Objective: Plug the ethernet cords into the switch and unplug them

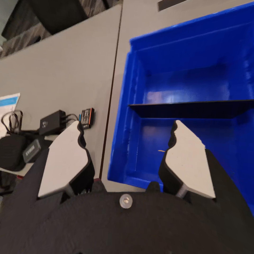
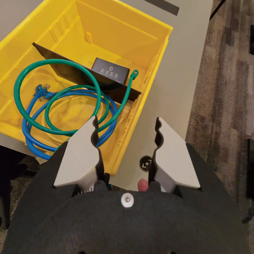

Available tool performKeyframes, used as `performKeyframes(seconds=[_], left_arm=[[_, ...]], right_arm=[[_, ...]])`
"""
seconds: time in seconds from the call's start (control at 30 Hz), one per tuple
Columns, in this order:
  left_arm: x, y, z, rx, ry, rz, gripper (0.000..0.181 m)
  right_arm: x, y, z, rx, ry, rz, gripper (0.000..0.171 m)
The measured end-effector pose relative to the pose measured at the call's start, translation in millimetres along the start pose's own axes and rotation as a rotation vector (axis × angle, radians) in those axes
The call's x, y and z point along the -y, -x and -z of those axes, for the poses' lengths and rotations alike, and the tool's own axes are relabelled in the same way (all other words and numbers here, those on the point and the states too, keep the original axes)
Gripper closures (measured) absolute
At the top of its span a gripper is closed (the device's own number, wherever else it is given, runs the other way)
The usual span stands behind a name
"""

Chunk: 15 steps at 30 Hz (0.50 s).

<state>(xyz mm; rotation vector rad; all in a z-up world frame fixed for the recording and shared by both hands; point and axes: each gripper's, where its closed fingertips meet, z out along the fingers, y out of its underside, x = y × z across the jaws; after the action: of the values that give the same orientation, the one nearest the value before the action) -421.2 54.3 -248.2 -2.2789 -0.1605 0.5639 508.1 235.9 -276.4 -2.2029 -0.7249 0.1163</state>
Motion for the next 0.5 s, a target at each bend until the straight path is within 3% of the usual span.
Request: performKeyframes(seconds=[0.1, 0.17, 0.27, 0.37, 0.43, 0.5], left_arm=[[-33, 15, -14, -0.023, 0.062, 0.082, 0.065], [-48, 3, -23, -0.125, 0.092, 0.13, 0.07], [-62, -9, -38, -0.219, 0.104, 0.207, 0.08], [-73, -7, -46, -0.22, 0.12, 0.204, 0.106], [-68, -7, -46, -0.236, 0.076, 0.22, 0.13], [-68, -5, -48, -0.215, 0.071, 0.218, 0.142]], right_arm=[[-8, 12, -11, 0.026, 0.027, 0.006, 0.096], [-8, 14, -17, 0.017, 0.032, 0.012, 0.106], [-5, 12, -18, 0.015, 0.019, 0.002, 0.105], [8, 5, -9, 0.023, -0.081, -0.075, 0.11], [2, 6, -14, 0.028, -0.051, -0.066, 0.107], [-9, 5, -23, -0.011, 0.016, -0.001, 0.104]])
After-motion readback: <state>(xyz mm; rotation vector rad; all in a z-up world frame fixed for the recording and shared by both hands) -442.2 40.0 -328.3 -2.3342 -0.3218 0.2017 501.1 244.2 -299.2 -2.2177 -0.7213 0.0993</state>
